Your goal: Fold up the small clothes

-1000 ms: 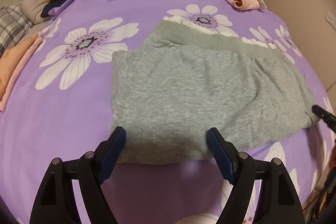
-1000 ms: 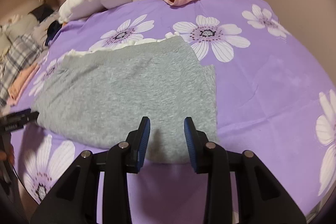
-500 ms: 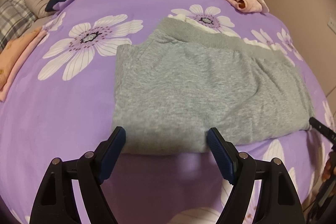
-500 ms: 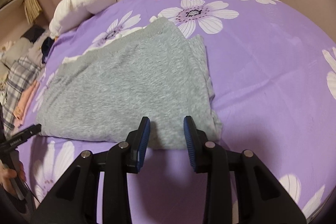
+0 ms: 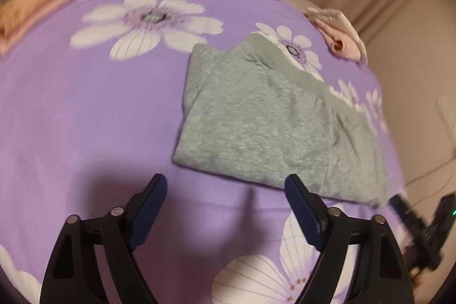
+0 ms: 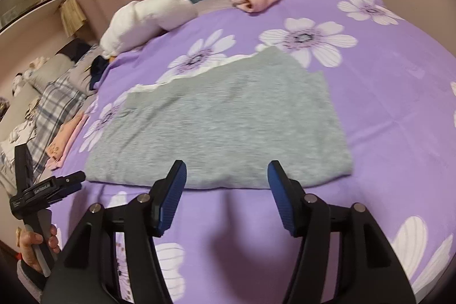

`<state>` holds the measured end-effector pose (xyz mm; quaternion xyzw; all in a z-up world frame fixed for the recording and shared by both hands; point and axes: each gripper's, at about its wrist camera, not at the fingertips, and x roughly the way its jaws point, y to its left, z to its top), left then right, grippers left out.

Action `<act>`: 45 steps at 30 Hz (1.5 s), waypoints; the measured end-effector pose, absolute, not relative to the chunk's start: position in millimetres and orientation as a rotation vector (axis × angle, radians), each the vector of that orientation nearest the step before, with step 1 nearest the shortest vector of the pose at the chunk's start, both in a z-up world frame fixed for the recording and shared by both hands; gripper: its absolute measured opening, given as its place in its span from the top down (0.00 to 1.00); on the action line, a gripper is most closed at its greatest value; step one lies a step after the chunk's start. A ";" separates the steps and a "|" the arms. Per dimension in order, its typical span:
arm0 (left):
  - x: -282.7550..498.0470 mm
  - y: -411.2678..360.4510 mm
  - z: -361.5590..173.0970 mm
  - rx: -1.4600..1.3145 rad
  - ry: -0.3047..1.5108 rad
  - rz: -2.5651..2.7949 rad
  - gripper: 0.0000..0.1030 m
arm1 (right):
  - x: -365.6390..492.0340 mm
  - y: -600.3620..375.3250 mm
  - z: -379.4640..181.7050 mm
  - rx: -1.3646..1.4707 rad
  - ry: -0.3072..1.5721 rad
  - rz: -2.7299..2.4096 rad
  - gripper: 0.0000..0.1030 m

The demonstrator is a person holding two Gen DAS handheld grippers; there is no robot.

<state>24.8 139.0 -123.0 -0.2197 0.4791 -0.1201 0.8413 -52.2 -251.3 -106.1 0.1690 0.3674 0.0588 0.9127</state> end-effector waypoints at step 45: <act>110.1 142.1 -135.2 -0.666 1.035 -0.394 0.71 | 28.6 -150.5 -101.8 0.087 0.785 0.234 0.54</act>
